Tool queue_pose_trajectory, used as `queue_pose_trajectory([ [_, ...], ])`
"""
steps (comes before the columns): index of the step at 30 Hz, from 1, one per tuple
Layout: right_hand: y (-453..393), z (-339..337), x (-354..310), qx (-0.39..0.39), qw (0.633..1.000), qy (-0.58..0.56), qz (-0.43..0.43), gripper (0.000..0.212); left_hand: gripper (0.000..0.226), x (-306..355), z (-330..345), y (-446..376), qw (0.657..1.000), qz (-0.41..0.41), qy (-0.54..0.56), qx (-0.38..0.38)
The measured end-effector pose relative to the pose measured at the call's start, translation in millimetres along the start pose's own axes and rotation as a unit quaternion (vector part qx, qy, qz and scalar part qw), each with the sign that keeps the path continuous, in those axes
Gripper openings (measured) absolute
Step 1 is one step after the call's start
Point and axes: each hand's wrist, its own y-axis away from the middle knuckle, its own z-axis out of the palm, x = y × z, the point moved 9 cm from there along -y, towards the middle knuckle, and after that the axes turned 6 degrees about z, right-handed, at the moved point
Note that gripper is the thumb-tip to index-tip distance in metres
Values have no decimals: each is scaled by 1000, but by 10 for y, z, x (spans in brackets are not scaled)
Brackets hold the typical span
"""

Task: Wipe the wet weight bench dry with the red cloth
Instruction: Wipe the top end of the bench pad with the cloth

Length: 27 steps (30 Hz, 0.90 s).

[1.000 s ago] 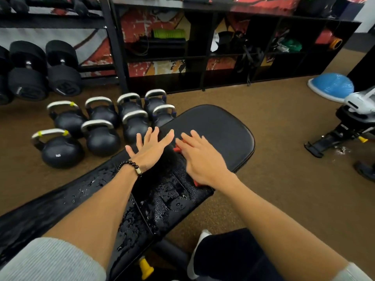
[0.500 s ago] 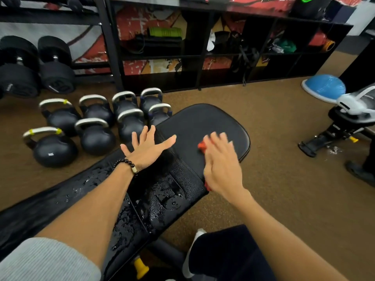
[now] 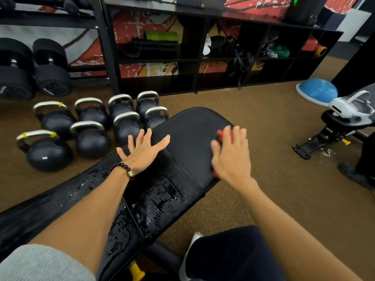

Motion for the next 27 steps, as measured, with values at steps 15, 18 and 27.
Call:
queue_pose_trajectory([
  [15, -1086, 488, -742, -71, 989, 92, -93, 58, 106, 0, -11, -14, 998, -3, 60, 16],
  [18, -451, 565, -1462, -109, 946, 34, -304, 46, 113, 17, -34, -4, 993, 7, 111, 27],
  [27, 354, 279, -846, -134, 935, -61, -321, 37, 109, 13, -35, -5, 985, 20, 169, 23],
])
